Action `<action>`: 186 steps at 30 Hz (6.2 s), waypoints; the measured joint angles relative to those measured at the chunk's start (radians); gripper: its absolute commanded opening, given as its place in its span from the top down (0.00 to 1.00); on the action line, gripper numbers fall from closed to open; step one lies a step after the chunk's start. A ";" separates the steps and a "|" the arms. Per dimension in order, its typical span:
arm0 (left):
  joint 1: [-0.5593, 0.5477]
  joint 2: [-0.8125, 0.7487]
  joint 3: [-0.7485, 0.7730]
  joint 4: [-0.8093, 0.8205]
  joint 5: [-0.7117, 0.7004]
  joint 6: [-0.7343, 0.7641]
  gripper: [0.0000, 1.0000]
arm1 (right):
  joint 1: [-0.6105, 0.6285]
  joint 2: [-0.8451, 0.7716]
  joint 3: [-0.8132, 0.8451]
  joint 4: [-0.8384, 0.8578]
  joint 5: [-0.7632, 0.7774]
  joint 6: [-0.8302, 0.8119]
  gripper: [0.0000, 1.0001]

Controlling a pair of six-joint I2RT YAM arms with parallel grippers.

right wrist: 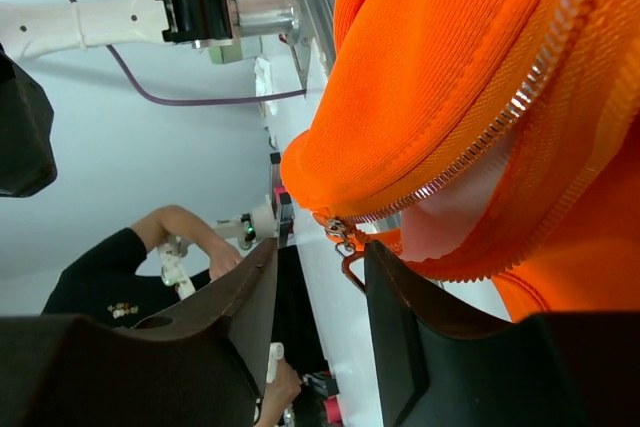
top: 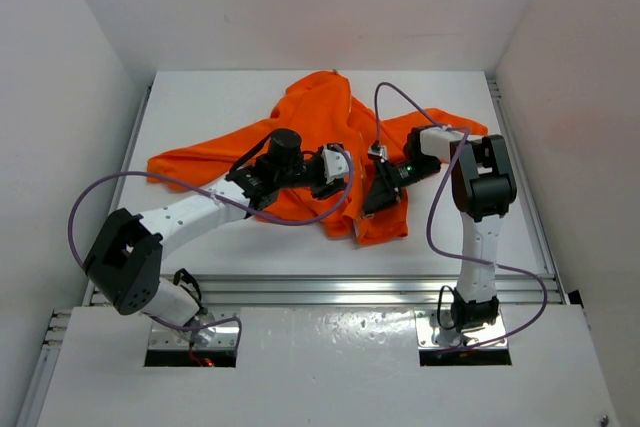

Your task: Zip up the jacket

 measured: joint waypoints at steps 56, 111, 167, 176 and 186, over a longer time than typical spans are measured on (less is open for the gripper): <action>0.000 0.010 0.003 0.000 0.011 -0.004 0.50 | -0.027 -0.077 -0.344 0.494 -0.104 0.414 0.64; 0.011 -0.006 -0.103 -0.023 0.088 0.005 0.48 | -0.050 -0.106 -0.301 0.378 -0.103 0.319 1.00; -0.131 0.091 -0.200 0.159 -0.152 0.240 1.00 | -0.066 -0.106 -0.268 0.384 -0.100 0.372 1.00; -0.131 0.081 -0.246 0.148 -0.093 0.311 1.00 | -0.075 -0.106 -0.268 0.493 -0.064 0.510 1.00; -0.131 0.014 -0.306 0.134 -0.066 0.374 1.00 | -0.086 -0.125 -0.241 0.535 0.044 0.585 1.00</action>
